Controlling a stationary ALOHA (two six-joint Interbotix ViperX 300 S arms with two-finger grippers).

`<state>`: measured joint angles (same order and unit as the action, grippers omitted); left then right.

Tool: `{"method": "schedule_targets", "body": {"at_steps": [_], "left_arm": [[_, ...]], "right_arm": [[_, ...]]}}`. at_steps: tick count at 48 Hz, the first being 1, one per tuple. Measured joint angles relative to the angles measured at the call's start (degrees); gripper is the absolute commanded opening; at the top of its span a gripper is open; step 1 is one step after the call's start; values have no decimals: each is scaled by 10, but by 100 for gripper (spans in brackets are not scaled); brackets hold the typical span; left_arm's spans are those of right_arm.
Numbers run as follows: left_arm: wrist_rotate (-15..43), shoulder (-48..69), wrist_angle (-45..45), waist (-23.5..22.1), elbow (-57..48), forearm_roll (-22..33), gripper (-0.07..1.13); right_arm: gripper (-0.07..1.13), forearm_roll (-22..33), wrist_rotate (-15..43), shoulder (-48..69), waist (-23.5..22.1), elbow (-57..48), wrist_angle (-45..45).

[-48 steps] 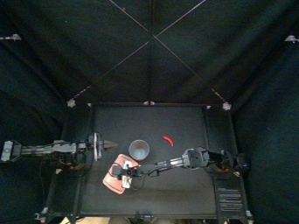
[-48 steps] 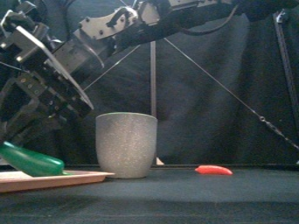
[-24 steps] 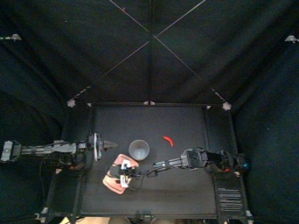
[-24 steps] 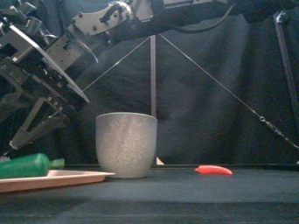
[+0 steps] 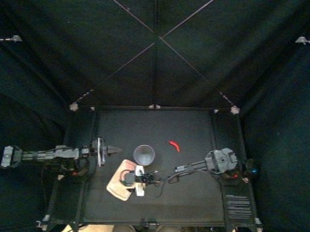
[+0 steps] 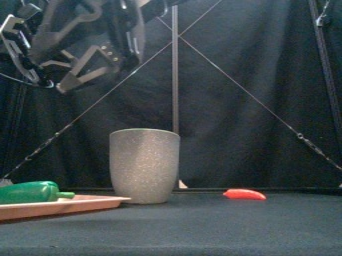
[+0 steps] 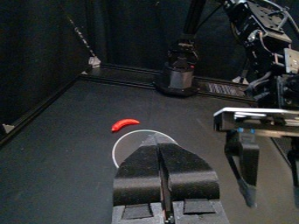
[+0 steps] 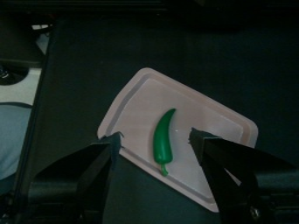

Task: Pick the green pepper then place it on the pink plate
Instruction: Drop green pepper on the pink plate and return to neutral

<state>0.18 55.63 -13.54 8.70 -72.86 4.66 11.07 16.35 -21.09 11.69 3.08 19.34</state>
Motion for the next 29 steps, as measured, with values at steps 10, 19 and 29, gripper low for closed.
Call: {"method": "schedule_targets", "body": {"at_steps": [10, 19, 29], "left_arm": [[1, 0, 0, 0, 0, -8, 13], [1, 0, 0, 1, -2, -12, 13], [1, -1, 0, 2, -6, -12, 13]], "right_arm": [[96, -5, 4, 86, 6, -136, -128], [96, -23, 0, 156, 1, -261, -262], [96, -11, -2, 212, -23, -370, -370]]}}
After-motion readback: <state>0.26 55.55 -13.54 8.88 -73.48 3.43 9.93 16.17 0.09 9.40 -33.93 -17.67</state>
